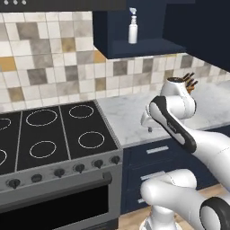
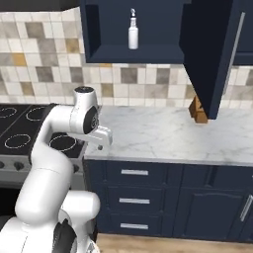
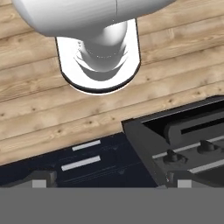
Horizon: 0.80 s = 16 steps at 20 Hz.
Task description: Locate and retrieve the spray and soap dispenser from the cabinet. Place them next to the sink.
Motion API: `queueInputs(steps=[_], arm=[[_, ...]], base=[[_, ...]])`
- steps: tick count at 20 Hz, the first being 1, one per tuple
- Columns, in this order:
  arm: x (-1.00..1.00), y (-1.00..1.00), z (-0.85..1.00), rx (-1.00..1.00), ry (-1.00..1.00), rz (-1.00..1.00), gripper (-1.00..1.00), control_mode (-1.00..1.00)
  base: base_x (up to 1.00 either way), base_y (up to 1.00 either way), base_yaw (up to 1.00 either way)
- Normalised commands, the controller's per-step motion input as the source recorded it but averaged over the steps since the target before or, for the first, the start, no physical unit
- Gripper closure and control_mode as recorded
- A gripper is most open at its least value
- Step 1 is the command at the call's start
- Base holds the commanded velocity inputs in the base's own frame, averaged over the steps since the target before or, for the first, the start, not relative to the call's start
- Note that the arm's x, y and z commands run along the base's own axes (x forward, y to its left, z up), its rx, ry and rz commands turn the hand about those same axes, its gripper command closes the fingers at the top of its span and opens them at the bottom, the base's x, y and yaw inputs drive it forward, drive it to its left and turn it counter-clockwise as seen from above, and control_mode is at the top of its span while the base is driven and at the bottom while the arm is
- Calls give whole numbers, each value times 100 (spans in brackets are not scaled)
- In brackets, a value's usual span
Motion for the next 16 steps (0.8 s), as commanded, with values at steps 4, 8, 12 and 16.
queueInputs(steps=[4,8,12,16], arm=[[0,0,0,0,0,0,-100,100],[0,0,0,0,0,0,-100,100],[0,0,0,0,0,0,-100,100],[0,0,0,0,0,0,-100,100]], base=[[26,-21,7],[58,-21,9],[78,-30,14],[45,-18,13]])
